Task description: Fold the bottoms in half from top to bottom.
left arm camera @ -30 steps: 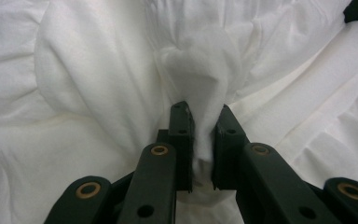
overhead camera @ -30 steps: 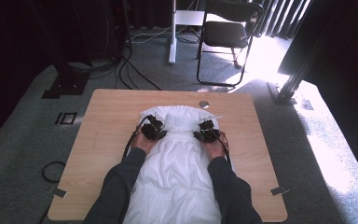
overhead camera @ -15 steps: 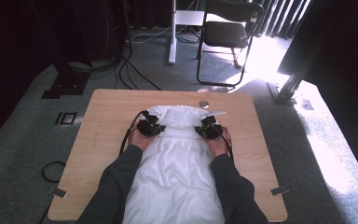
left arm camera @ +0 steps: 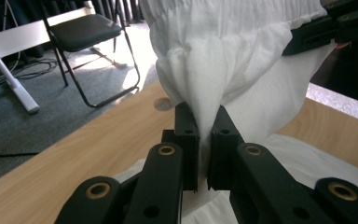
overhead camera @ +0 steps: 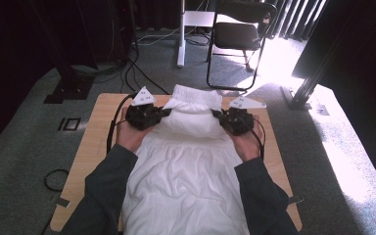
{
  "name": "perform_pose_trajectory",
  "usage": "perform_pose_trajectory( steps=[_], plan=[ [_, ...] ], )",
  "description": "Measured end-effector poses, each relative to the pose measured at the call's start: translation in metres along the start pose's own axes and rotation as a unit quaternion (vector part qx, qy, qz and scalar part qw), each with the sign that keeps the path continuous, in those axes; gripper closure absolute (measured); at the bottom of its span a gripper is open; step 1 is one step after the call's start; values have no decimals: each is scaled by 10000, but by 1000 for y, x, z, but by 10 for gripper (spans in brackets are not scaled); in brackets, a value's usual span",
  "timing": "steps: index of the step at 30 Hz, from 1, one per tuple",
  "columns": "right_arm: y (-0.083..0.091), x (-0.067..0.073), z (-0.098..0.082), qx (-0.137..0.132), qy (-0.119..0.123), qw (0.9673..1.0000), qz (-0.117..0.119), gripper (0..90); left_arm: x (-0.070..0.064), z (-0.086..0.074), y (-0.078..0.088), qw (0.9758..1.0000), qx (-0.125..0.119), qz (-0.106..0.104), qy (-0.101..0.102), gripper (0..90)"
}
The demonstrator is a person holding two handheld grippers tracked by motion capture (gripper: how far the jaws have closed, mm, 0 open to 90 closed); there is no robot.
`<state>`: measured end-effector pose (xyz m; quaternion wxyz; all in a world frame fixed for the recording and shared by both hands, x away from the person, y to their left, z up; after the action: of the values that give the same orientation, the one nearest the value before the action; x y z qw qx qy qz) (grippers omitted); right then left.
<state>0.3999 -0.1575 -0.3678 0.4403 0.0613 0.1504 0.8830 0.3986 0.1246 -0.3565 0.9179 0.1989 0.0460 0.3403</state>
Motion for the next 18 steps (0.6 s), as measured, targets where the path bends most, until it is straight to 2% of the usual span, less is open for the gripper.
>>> perform_pose_trajectory(
  steps=[1,6,8,11,13,14,15,16,18],
  plan=[
    [5,5,-5,40,86,9999,33,846,-4,-7,3,10000,43,-65,26,858],
    [23,28,-44,327,284,9986,290,845,-28,-51,10,9989,368,-286,-108,854],
    [25,35,-61,461,281,9979,368,845,-38,-72,11,9979,507,-392,-41,852],
    [27,43,-87,689,230,9961,491,845,-52,-105,11,9959,663,-578,190,849],
    [28,50,-107,911,199,9940,575,844,-62,-128,8,9933,796,-744,386,849],
    [29,53,-117,1024,212,9928,583,843,-68,-139,7,9919,913,-776,411,849],
    [30,55,-128,1128,141,9914,644,843,-72,-150,5,9900,1024,-846,478,848],
    [31,58,-139,1233,102,9899,685,843,-77,-161,3,9869,1143,-952,628,847],
    [33,63,-160,1481,29,9862,735,841,-86,-182,-2,9824,1437,-989,670,847]
  ],
)
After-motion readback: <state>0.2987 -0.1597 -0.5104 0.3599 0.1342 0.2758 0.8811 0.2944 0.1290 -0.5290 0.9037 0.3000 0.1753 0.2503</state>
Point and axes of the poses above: each handheld gripper's, and its own axes: y roughly backward along the jaws, z roughly out of its top, x roughly to its left, the point moved 2 cm from there along -y, roughly forward along the jaws, and after that the axes turned 4 degrees about -x, right-handed, at the moved point
